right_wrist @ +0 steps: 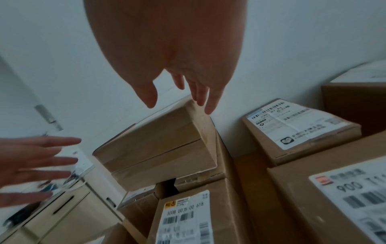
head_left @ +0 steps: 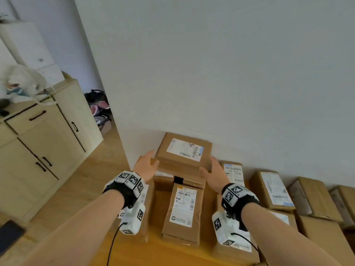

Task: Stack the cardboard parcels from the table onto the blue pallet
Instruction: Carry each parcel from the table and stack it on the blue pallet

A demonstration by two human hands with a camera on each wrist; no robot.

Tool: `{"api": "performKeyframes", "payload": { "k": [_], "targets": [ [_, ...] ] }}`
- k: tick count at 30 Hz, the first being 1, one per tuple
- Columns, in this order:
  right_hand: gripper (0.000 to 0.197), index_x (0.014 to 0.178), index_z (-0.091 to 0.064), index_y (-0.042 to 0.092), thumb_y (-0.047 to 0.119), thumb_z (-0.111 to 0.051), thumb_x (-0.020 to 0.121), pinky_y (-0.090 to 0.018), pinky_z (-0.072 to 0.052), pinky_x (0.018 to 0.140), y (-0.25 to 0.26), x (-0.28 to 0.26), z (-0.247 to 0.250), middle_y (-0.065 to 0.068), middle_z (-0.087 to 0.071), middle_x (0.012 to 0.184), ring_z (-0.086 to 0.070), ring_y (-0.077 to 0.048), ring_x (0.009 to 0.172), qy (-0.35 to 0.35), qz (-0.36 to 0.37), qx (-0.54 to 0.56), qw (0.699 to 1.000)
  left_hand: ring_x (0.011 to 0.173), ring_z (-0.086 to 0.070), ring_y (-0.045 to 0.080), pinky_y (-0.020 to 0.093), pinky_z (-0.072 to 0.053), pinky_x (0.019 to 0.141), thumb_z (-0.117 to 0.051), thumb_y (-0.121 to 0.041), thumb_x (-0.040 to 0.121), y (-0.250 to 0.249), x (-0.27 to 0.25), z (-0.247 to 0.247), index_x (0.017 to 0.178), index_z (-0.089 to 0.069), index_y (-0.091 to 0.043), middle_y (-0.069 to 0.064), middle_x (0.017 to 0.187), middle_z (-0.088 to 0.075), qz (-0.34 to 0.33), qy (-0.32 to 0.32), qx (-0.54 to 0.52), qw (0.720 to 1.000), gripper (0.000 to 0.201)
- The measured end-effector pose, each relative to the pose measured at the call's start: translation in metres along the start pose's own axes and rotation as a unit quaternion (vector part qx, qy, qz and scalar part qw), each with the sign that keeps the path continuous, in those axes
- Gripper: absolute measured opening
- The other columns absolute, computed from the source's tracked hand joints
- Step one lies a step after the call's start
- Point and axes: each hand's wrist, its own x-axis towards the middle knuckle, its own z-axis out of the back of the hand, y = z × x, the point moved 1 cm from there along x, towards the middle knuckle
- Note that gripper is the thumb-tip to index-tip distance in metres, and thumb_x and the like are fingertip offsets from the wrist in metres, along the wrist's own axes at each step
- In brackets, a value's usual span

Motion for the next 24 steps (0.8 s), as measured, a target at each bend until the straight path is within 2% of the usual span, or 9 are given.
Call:
{"api": "performKeyframes", "payload": {
  "k": [4, 11, 14, 18, 24],
  "targets": [
    [0.061, 0.148, -0.019, 0.012, 0.019, -0.051, 0.096, -0.029, -0.035, 0.103, 0.006, 0.007, -0.007, -0.006, -0.04, 0.147, -0.041, -0.021, 0.133, -0.023, -0.039, 0.048, 0.998, 0.142, -0.025, 0.021, 0.037, -0.023, 0.114, -0.037, -0.042, 0.099, 0.008, 0.03, 0.002, 0.15, -0.016, -0.021, 0.001, 0.156, -0.02, 0.003, 0.056, -0.061, 0.997, 0.059],
    [0.061, 0.148, -0.022, 0.013, 0.02, -0.053, 0.095, -0.029, -0.047, 0.094, 0.001, 0.028, -0.02, -0.007, -0.049, 0.139, -0.052, -0.02, 0.12, -0.07, -0.097, 0.131, 0.984, 0.141, -0.027, 0.022, 0.039, -0.025, 0.114, -0.036, -0.038, 0.1, 0.004, 0.064, -0.005, 0.15, -0.019, -0.016, 0.004, 0.155, -0.025, -0.015, 0.088, -0.113, 0.99, 0.057],
    [0.062, 0.147, -0.024, 0.012, 0.019, -0.056, 0.094, -0.033, -0.049, 0.096, -0.001, 0.037, -0.023, -0.009, -0.052, 0.136, -0.055, -0.02, 0.116, -0.083, -0.125, 0.167, 0.974, 0.139, -0.031, 0.024, 0.044, -0.03, 0.112, -0.037, -0.034, 0.101, 0.008, 0.076, -0.006, 0.149, -0.021, -0.016, 0.005, 0.153, -0.029, 0.002, 0.102, -0.162, 0.981, 0.054],
    [0.063, 0.146, -0.027, 0.012, 0.021, -0.058, 0.092, -0.038, -0.047, 0.099, -0.004, 0.043, -0.027, -0.01, -0.049, 0.138, -0.053, -0.022, 0.12, -0.1, -0.15, 0.188, 0.966, 0.131, -0.042, 0.023, 0.04, -0.036, 0.109, -0.038, -0.035, 0.1, 0.014, 0.084, -0.011, 0.146, -0.028, -0.015, 0.005, 0.145, -0.041, -0.001, 0.118, -0.16, 0.98, 0.051],
    [0.067, 0.146, -0.029, 0.015, 0.026, -0.062, 0.089, -0.044, -0.045, 0.102, -0.01, 0.043, -0.027, -0.005, -0.049, 0.136, -0.051, -0.022, 0.121, -0.108, -0.162, 0.199, 0.96, 0.134, -0.039, 0.025, 0.048, -0.034, 0.11, -0.04, -0.037, 0.099, 0.012, 0.084, -0.013, 0.149, -0.02, -0.018, 0.006, 0.149, -0.037, 0.026, 0.139, -0.198, 0.97, 0.057]
  ]
}}
